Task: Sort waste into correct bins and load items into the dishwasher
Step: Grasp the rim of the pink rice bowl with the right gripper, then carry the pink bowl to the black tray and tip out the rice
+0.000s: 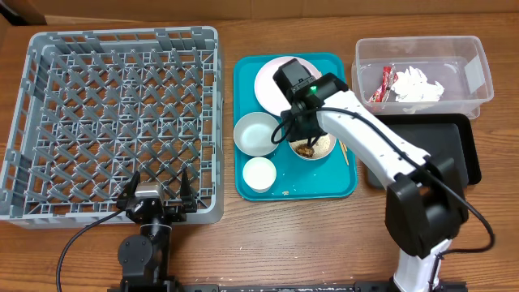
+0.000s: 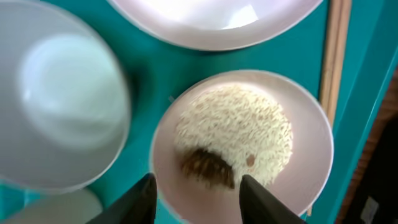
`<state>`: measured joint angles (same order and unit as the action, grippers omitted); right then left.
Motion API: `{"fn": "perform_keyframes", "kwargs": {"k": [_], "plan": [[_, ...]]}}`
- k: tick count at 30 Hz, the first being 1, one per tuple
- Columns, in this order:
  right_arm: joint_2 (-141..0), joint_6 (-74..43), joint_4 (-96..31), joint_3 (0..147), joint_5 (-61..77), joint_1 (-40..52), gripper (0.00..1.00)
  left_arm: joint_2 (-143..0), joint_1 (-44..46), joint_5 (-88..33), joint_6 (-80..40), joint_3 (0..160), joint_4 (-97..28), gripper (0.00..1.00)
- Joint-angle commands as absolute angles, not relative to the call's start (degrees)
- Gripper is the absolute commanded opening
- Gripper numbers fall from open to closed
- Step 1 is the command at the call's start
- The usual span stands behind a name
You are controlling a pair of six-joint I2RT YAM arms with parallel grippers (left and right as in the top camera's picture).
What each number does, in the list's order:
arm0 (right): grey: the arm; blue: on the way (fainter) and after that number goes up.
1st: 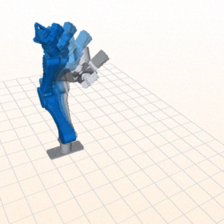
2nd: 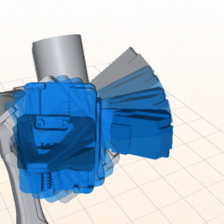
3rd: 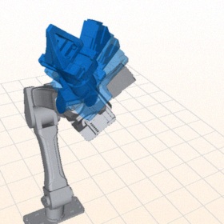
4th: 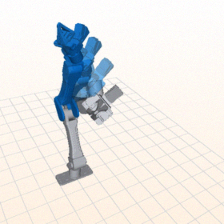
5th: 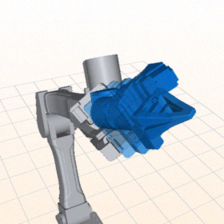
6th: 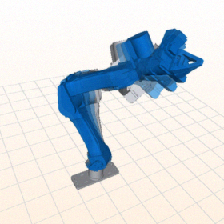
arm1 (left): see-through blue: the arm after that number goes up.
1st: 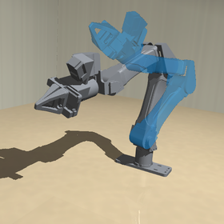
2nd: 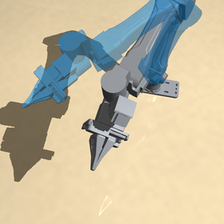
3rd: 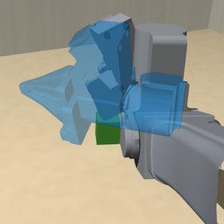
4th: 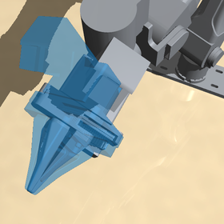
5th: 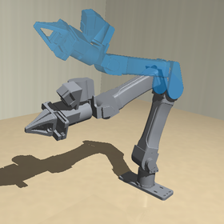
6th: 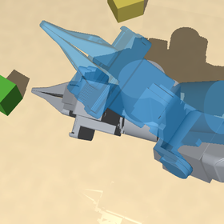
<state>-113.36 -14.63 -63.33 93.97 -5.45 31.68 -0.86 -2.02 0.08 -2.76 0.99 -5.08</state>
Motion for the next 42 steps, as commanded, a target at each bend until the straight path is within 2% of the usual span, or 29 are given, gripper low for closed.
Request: {"fn": "perform_keyframes", "kwargs": {"k": [1,10,13,16,24,27,36,42], "plan": [[-111.2,-10.5,-63.9,94.2,-2.7,33.1,0.46,-0.3,-2.2,0.3,-1.9,0.5,-4.9,1.0],[-111.2,-8.9,-58.3,86.2,-2.4,34.1,0.44,-0.3,-2.2,0.3,-1.9,0.5,-4.9,1.0],[-111.2,-8.4,-55.6,84.2,-2.5,34.1,0.4,-0.3,-2.2,0.3,-1.9,0.5,-4.9,1.0],[-111.2,-8.5,-52.6,82.4,-2.4,34.1,0.31,-0.3,-2.2,0.3,-1.9,0.5,-4.9,1.0],[-111.2,-8.5,-49.3,79.1,-2.4,34.1,0.3,-0.3,-2.2,0.3,-1.9,0.5,-4.9,1.0],[-111.2,-8.5,-49.2,79.0,-2.4,34.1,0.29,-0.3,-2.2,0.3,-1.9,0.5,-4.9,1.0],[-110.9,-8.5,-50.9,82.2,-2.9,34.1,0.04,-0.3,-2.2,0.3,-1.9,0.5,-4.9,1.0],[-108.2,-11.8,-59.4,91.7,-2.9,33.7,0.04,-0.3,-2.2,0.3,-1.9,0.5,-4.9,1.0]]}}
